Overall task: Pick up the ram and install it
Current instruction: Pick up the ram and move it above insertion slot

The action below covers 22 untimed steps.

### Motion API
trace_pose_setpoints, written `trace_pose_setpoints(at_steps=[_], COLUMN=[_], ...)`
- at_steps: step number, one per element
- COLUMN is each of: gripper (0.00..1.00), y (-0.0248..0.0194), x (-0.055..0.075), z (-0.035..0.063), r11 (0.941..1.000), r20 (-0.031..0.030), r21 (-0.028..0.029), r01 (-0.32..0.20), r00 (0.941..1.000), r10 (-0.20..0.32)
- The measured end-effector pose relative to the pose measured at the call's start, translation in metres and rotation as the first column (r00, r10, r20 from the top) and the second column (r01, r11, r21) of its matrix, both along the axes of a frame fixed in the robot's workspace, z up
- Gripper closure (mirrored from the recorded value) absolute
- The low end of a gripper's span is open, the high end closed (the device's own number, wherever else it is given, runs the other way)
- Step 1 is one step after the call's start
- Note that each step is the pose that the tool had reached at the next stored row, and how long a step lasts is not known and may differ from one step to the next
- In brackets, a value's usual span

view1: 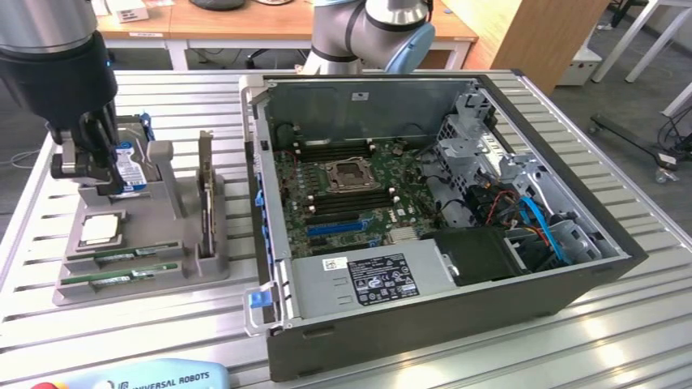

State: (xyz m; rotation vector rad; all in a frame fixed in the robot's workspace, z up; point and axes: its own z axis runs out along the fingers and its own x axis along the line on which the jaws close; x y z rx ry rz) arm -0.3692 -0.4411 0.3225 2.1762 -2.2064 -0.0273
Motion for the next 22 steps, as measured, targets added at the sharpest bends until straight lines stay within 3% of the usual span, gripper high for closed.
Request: trace_pose_setpoints(at_steps=[9, 22], gripper=[0.9, 0.9], y=[-0.0003, -0.0131], x=[0.0, 0.0], z=[-0.0022, -0.0021], r11=[1.0, 1.0], r20=[0.0002, 0.0], r21=[0.0001, 0.0], r01=[0.0, 0.0], r00=[1.0, 1.0], r10=[0.0, 0.0])
